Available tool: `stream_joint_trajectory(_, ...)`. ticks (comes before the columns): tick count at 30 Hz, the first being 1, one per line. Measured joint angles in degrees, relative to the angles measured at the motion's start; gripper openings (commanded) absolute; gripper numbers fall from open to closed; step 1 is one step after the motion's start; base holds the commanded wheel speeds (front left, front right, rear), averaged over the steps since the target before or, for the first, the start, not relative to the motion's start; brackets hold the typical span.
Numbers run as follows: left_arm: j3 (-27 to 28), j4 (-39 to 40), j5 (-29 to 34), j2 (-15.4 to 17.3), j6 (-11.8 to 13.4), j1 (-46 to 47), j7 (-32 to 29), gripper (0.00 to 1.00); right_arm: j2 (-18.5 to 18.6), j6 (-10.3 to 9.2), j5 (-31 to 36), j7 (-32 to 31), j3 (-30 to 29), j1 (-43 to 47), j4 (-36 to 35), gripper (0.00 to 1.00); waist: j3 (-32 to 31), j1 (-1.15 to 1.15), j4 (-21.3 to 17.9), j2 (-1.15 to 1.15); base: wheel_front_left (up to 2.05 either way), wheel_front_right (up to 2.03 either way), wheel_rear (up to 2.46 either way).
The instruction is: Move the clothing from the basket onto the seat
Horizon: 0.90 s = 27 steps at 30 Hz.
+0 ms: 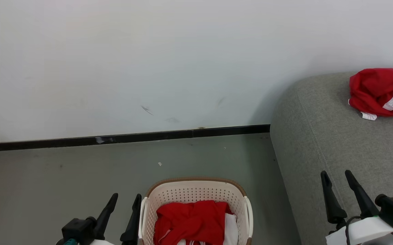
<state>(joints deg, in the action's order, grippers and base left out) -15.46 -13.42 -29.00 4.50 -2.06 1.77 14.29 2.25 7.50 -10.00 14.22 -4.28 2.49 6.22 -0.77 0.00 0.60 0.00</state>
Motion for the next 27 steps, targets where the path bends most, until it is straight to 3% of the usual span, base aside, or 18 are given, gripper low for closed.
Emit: stream_joint_trajectory(27,-5.2,-2.0,4.7,0.9,-0.6,6.2,-5.3,1.00,0.0,0.00,-0.7,0.0,3.2,-0.6,-3.6,1.00,9.1,0.00,-2.4,0.00,0.00,0.00,0.00)
